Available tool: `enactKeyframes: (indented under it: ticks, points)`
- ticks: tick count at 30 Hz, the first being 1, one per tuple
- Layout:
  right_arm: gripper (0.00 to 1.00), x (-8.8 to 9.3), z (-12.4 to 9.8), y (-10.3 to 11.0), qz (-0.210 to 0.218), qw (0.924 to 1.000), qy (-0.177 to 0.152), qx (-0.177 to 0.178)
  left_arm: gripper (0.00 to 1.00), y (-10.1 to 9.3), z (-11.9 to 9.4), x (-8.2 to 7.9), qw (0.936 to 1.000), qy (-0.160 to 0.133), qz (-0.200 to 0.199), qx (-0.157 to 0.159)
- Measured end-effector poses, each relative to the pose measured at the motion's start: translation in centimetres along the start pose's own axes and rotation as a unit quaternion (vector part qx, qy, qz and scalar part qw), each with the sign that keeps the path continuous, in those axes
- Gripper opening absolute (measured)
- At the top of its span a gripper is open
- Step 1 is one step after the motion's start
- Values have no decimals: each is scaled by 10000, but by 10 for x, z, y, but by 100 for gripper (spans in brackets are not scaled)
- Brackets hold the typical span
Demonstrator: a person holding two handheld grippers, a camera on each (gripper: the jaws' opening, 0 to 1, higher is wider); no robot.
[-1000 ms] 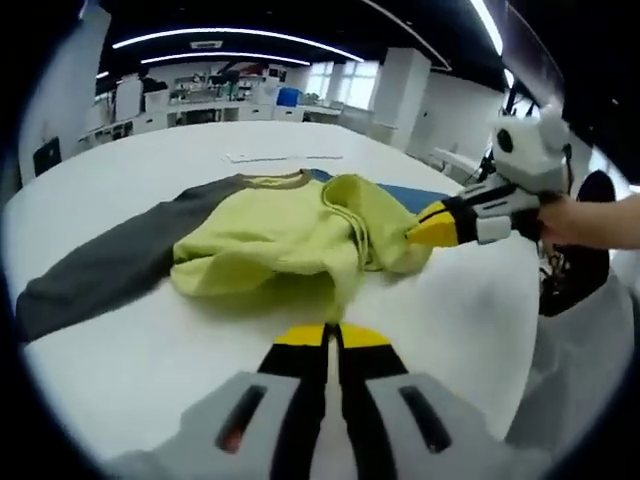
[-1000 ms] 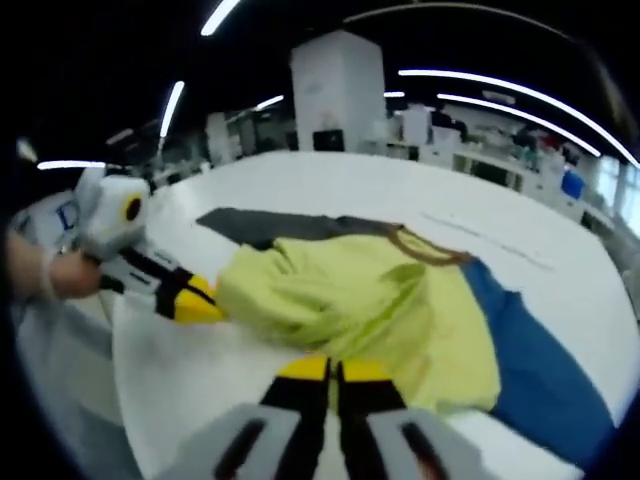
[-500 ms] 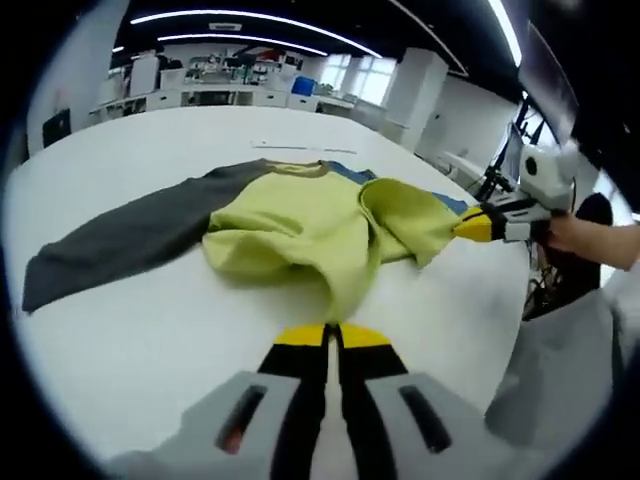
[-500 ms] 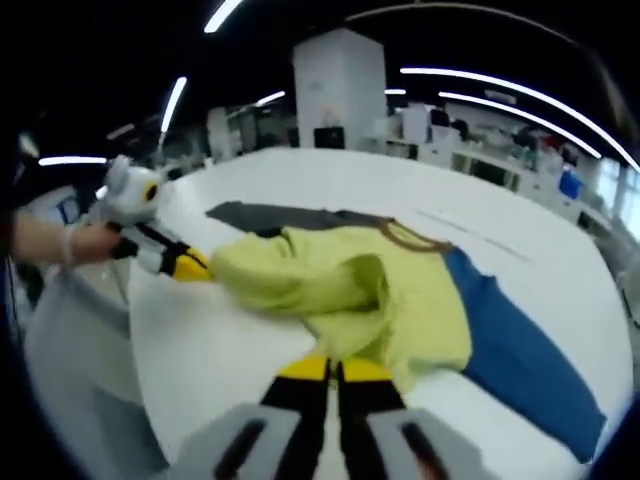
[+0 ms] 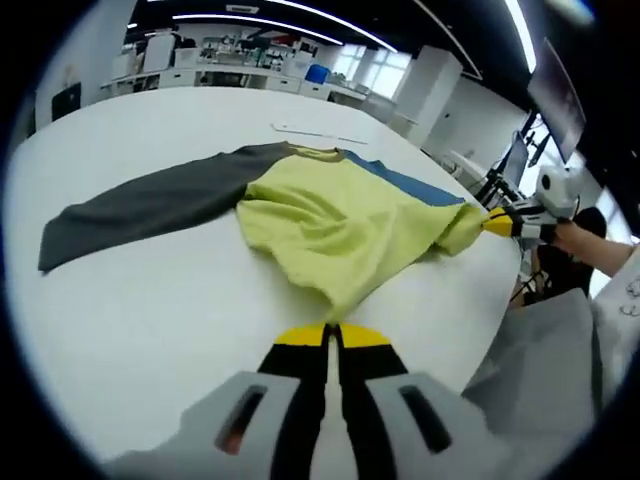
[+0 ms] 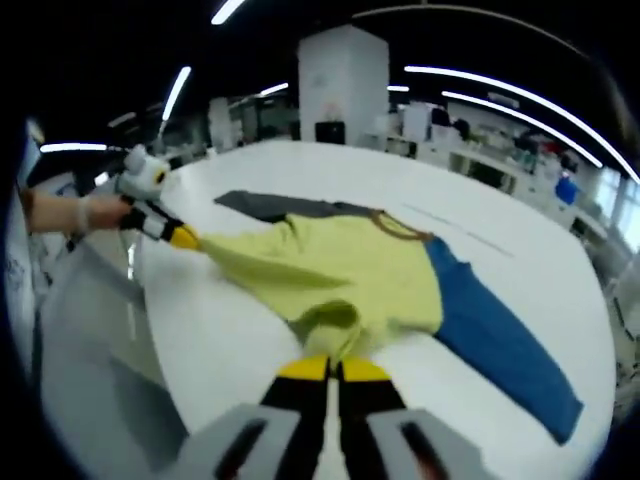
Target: Fold the garment on the visible template until the final outline fits inside the template.
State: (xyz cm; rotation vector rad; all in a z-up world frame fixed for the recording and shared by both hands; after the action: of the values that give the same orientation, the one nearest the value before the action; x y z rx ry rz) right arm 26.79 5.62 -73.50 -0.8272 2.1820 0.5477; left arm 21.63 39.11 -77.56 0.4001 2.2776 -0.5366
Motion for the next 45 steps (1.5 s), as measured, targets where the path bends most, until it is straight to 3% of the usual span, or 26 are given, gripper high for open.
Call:
enactKeyframes:
  ticks: [3, 7, 8, 12, 16, 20, 26, 35, 38, 45]
  points:
    - [0, 4, -6, 1, -344, 9993, 152, -31, 0, 0, -7, 7, 9996, 77, -265, 73]
    - [0, 10, -15, 5, -370, 9989, 259, -138, 0, 4, -16, 12, 9983, 94, -554, 157]
    - [0, 14, -19, 3, -673, 9969, 382, -140, 0, 5, -18, 13, 9980, 114, -607, 166]
    - [0, 22, -25, 7, -638, 9967, 448, -233, 0, 7, -26, 20, 9959, 261, -830, 250]
    - [0, 33, -33, 11, -841, 9938, 654, -316, 0, 2, -34, 23, 9871, 222, -1503, 506]
    - [0, 40, -38, 17, -958, 9918, 740, -416, 0, 6, -40, 29, 9881, 333, -1445, 412]
    - [0, 56, -42, 17, -1218, 9865, 1017, -409, 0, 4, -47, 37, 9796, 410, -1891, 552]
    - [0, 78, -36, 22, -1502, 9776, 1349, -588, 0, -4, -45, 45, 9765, 508, -2034, 502]
    - [0, 87, -32, 19, -1622, 9739, 1478, -574, 0, -6, -41, 52, 9768, 709, -1969, 460]
    - [0, 98, -27, 16, -1847, 9669, 1653, -603, 0, -4, -37, 61, 9716, 876, -2151, 442]
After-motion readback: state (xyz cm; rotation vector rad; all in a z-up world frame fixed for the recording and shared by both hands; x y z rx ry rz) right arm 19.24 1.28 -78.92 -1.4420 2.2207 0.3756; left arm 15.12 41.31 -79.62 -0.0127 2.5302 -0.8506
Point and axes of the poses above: the point that each gripper's makers call its tool centre point, and the gripper's own axes: z roughly forward along the fingers, y roughly to its left, x roughly out of its underside, the point moved 5 cm from there along -z, roughly backward along the fingers, and after that the axes turned 7 degrees about z, right-handed, at the moved point
